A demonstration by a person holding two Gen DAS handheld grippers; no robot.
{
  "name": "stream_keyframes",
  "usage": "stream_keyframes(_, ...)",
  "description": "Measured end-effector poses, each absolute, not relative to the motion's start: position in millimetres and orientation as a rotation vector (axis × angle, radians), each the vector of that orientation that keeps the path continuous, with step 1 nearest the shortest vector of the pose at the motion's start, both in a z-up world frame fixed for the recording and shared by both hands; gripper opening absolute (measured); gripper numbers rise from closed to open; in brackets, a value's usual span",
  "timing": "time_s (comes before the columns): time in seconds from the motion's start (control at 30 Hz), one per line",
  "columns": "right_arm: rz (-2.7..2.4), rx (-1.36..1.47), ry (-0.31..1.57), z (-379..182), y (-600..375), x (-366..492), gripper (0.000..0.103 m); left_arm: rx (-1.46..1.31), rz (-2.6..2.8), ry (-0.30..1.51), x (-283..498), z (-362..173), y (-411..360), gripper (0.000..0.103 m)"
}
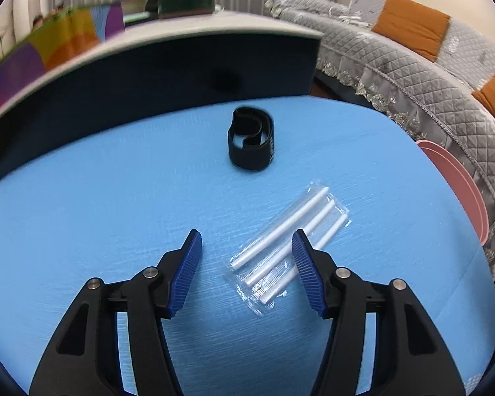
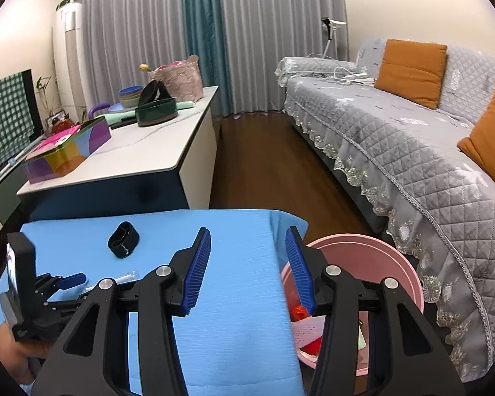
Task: Collect trash
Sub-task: 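Move both tools back over the table toward the straws and hair tie, then grasp the wrapped straws with the left tool while the right tool grasps the black hair tie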
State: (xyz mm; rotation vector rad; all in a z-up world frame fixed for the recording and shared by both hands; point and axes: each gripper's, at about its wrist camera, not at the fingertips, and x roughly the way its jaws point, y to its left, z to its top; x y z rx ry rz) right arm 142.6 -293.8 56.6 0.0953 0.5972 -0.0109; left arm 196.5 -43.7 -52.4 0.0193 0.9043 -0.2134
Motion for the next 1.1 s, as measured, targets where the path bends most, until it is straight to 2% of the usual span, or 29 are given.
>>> stream_keyframes(0.1, 0.002, 0.091, 0.609, 54, -287, 147, 0.048, 0.022, -0.236, 0.925, 196, -56, -47, 0.055)
stream_keyframes(0.2, 0.017, 0.09, 0.623, 50, -279, 152, 0.048, 0.048, -0.257, 0.933, 194, -55, -50, 0.036)
stream_keyframes(0.23, 0.025, 0.09, 0.628, 48, -275, 155, 0.048, 0.041, -0.265, 0.937, 193, -55, -49, 0.023)
stream_keyframes(0.37, 0.058, 0.092, 0.639, 44, -259, 161, 0.048, 0.018, -0.235, 0.93, 190, -53, -35, 0.011)
stream_keyframes(0.5, 0.108, 0.097, 0.653, 36, -236, 169, 0.047, -0.036, -0.148, 0.918, 187, -54, -8, 0.007)
stream_keyframes(0.67, 0.188, 0.117, 0.682, 20, -200, 181, 0.028, -0.103, -0.07, 0.902, 181, -53, 22, 0.007)
stream_keyframes(0.7, 0.201, 0.12, 0.689, 17, -193, 184, 0.027, -0.117, -0.051, 0.9, 180, -53, 28, 0.007)
stream_keyframes(1.1, 0.285, 0.162, 0.769, -20, -133, 236, 0.027, -0.152, 0.017, 0.884, 176, -57, 46, 0.006)
